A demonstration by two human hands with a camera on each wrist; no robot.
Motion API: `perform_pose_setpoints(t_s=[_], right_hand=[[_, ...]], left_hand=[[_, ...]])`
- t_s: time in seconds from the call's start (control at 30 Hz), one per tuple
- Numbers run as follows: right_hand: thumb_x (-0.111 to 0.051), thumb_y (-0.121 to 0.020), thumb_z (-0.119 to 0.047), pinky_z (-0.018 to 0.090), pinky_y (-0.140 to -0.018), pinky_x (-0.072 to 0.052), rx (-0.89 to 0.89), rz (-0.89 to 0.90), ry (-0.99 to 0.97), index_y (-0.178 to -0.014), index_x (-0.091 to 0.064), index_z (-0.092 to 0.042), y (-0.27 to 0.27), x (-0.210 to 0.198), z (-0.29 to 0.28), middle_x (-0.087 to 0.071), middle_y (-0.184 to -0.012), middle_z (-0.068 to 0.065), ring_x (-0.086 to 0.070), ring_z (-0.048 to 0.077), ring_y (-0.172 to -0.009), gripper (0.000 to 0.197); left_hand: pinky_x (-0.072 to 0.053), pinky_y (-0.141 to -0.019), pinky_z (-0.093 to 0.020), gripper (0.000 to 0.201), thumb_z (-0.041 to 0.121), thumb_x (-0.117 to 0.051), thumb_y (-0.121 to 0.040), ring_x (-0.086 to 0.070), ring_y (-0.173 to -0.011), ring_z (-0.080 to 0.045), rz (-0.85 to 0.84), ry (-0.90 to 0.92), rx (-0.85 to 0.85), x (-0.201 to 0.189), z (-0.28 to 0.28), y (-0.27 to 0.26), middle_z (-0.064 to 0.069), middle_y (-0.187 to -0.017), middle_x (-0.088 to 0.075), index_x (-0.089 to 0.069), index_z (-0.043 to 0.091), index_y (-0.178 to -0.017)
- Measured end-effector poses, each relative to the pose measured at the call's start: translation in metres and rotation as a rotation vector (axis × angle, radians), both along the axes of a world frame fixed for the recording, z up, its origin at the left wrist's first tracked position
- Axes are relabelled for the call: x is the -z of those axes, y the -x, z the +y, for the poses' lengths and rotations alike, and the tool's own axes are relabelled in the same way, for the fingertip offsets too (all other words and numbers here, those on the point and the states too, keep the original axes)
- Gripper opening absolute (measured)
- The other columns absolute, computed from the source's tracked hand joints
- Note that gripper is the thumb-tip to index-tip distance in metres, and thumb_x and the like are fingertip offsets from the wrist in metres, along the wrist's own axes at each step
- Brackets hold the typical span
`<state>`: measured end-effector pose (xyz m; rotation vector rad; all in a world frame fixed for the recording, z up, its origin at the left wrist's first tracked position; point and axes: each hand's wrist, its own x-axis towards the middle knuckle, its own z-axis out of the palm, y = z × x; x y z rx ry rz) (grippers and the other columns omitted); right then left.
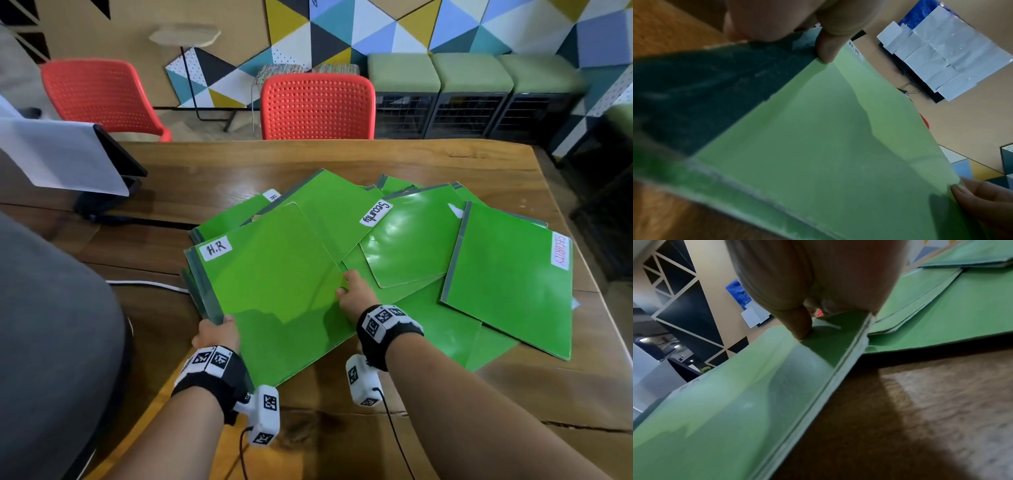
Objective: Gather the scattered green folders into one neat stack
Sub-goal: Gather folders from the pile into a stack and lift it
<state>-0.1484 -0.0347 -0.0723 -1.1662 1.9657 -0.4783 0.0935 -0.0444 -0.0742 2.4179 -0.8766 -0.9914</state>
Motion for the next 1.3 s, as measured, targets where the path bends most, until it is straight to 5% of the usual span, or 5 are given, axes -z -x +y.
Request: perform_pose_setpoints(t_s=[0.27,0.57,1.03,1.2,1.3], right_hand=[[-0.047,-0.098,-0.02,0.043,-0.091,-0.054,0.13,-0.153,0.096,-0.136,-0.046,-0.009,0.035,-0.016,0.024,-0.051,-0.124,0.013,-0.06,0.031,-0.106,0.04],[-0.057,-0.086,-0.051,0.054,-0.11,-0.032,0.251,0.553,-0.164,-0.144,-0.026,-0.03,0.154,0.0,0.072,-0.029,-0.15,0.015,-0.033,0.037,-0.136,0.069],[-0.041,-0.096,-0.017,0.035,-0.071,-0.056,0.139,0.573,-0.289,-0.121,-0.053,-0.005,0.159,0.021,0.048,-0.061,-0.111,0.011,-0.065,0.025,-0.092,0.03],[-0.053,-0.085,-0.058,0.066,-0.096,-0.039,0.13,0.663,-0.298,-0.146,-0.011,-0.038,0.17,0.021,0.057,-0.013,-0.156,0.007,-0.024,0.041,-0.14,0.077],[-0.041,-0.093,-0.018,0.064,-0.085,-0.05,0.118,0.578,-0.353,-0.143,0.012,-0.053,0.177,0.034,0.052,0.007,-0.16,0.009,-0.007,0.054,-0.14,0.081]], left_hand=[[-0.046,-0.094,-0.04,0.059,0.015,-0.062,-0.087,-0.06,-0.099,-0.031,0.206,0.343,0.066,-0.025,-0.006,0.024,-0.008,-0.117,-0.061,-0.034,0.025,-0.138],[-0.05,-0.095,-0.043,0.064,0.008,-0.059,-0.091,-0.061,-0.11,-0.034,0.23,0.303,0.298,-0.027,-0.004,0.116,-0.012,-0.136,-0.054,-0.031,0.026,-0.145],[-0.045,-0.051,-0.024,0.068,0.004,-0.056,-0.093,-0.051,-0.059,-0.009,0.172,0.244,0.471,0.002,-0.011,0.124,-0.01,-0.153,-0.033,-0.023,0.03,-0.147],[-0.043,-0.049,-0.023,0.071,0.005,-0.056,-0.092,-0.047,-0.058,-0.006,0.167,0.237,0.482,0.007,-0.011,0.115,-0.012,-0.152,-0.035,-0.021,0.033,-0.147],[-0.043,-0.05,-0.022,0.069,0.006,-0.055,-0.093,-0.049,-0.059,-0.006,0.16,0.24,0.498,0.008,-0.008,0.113,-0.011,-0.152,-0.035,-0.021,0.032,-0.148]])
